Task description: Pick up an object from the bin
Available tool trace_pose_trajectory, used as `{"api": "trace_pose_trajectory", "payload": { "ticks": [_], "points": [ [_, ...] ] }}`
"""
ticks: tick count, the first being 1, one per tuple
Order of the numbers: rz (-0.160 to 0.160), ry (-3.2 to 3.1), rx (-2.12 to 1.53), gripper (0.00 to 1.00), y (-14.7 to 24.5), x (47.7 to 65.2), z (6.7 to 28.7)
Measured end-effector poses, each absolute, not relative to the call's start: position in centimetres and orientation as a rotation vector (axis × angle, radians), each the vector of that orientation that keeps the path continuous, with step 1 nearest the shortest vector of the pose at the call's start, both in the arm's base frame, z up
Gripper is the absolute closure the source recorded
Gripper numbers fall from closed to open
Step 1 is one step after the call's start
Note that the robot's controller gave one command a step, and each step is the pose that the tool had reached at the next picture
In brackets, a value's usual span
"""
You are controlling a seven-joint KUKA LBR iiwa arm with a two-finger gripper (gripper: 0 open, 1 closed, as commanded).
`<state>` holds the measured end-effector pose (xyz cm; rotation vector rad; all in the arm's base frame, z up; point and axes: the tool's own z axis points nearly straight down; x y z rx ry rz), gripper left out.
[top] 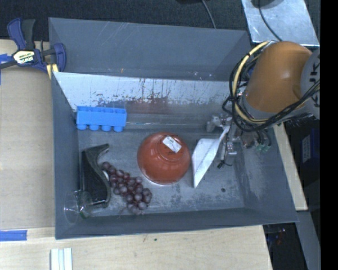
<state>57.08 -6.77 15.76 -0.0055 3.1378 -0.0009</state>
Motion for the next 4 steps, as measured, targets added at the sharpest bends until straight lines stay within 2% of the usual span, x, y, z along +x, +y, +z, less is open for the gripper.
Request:
{"api": "trace_pose_trajectory", "payload": {
  "ticks": [1,2,3,4],
  "points": [
    [-0.001,3.138,-0.006,0.00,-6.8,57.1,15.8],
    [0.000,3.140,0.048,0.00,-5.0,57.0,7.7],
    [-0.004,3.123,0.061,0.00,-6.1,56.3,9.0],
    [-0.002,3.128,0.058,0.00,-5.8,58.5,20.4]
  ]
}}
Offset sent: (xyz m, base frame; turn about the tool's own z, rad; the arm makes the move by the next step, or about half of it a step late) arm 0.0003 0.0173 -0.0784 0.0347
